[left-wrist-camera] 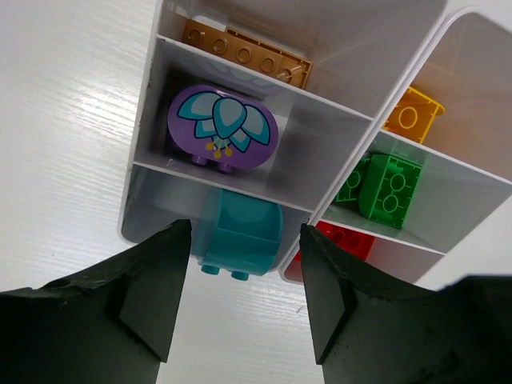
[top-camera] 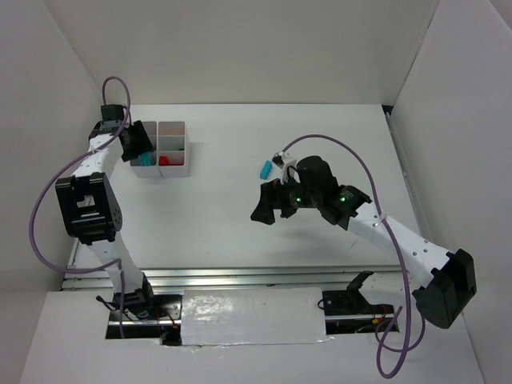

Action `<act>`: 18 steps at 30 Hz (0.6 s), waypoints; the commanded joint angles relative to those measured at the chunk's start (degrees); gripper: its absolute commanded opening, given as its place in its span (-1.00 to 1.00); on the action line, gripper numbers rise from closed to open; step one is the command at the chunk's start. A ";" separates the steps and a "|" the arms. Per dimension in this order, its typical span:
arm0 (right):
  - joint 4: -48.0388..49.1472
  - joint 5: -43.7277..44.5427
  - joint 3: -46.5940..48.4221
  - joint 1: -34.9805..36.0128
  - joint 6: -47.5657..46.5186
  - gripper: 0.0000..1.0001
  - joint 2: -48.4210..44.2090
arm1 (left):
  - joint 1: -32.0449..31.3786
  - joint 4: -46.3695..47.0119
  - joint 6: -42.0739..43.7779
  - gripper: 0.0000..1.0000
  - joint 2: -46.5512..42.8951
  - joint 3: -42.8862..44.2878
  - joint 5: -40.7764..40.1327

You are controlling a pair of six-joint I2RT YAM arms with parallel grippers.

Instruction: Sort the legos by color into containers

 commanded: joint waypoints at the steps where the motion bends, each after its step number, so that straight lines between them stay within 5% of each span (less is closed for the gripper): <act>1: -0.09 -0.77 1.38 -0.16 -0.88 0.99 -1.64 | 0.03 1.33 1.64 0.36 1.22 0.92 1.30; 10: -0.17 -0.86 2.08 -0.16 -1.05 0.99 -1.20 | -0.06 0.89 1.64 0.31 1.48 0.57 -0.28; 18: -0.09 -0.68 2.26 -0.16 -1.05 0.99 -0.76 | 0.03 0.28 2.07 -0.20 0.69 1.35 -0.64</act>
